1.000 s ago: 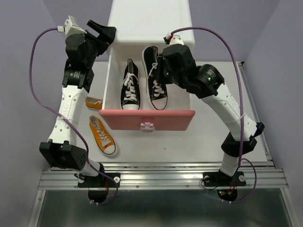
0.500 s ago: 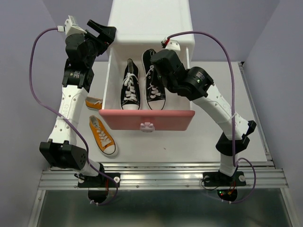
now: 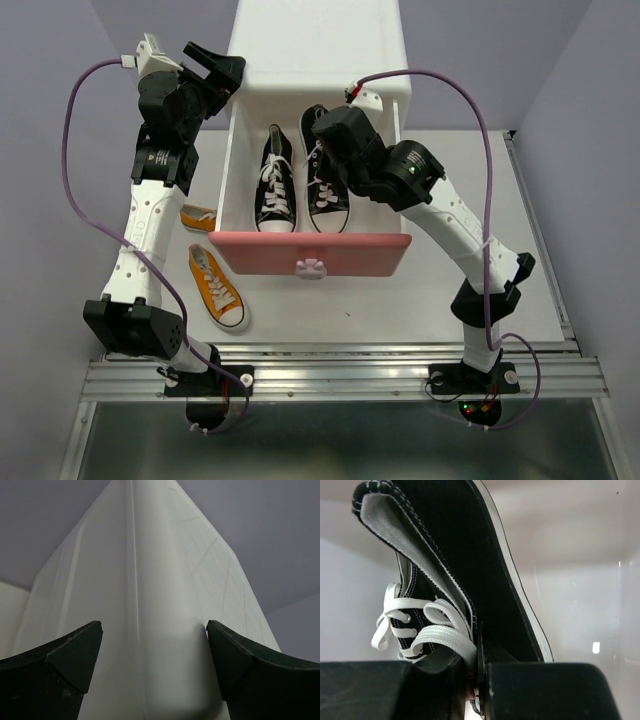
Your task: Place and organize the shoes in the shoe cabinet
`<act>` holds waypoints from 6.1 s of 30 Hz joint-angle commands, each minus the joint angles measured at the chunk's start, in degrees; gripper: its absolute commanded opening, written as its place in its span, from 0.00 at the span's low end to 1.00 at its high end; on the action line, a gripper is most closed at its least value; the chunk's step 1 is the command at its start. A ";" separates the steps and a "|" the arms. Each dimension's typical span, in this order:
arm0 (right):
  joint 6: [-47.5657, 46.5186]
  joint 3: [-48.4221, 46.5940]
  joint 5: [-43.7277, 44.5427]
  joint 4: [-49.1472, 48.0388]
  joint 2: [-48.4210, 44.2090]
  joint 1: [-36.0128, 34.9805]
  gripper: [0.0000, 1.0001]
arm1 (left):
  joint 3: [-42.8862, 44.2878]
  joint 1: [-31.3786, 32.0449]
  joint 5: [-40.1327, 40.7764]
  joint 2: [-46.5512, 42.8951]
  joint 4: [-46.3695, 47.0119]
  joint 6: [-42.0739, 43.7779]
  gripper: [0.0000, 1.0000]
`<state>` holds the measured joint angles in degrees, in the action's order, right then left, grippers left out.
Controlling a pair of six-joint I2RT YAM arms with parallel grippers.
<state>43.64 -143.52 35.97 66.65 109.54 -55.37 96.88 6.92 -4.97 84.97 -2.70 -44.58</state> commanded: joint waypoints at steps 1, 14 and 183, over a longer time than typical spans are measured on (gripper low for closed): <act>4.61 -1.15 -2.21 -0.12 0.33 -0.70 0.00 | -4.51 -1.03 4.00 4.59 -19.10 5.55 0.95; 5.58 1.49 0.06 3.92 2.35 -0.70 0.01 | -5.47 -1.03 4.36 4.59 -18.57 5.11 0.95; -35.90 10.38 13.16 -16.55 -6.98 -16.17 1.00 | -7.76 -1.29 5.24 2.39 -22.00 11.00 0.94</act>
<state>9.45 -128.75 26.65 57.41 99.79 -79.99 94.83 6.98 -0.14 84.27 0.05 -42.26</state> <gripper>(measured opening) 0.994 0.952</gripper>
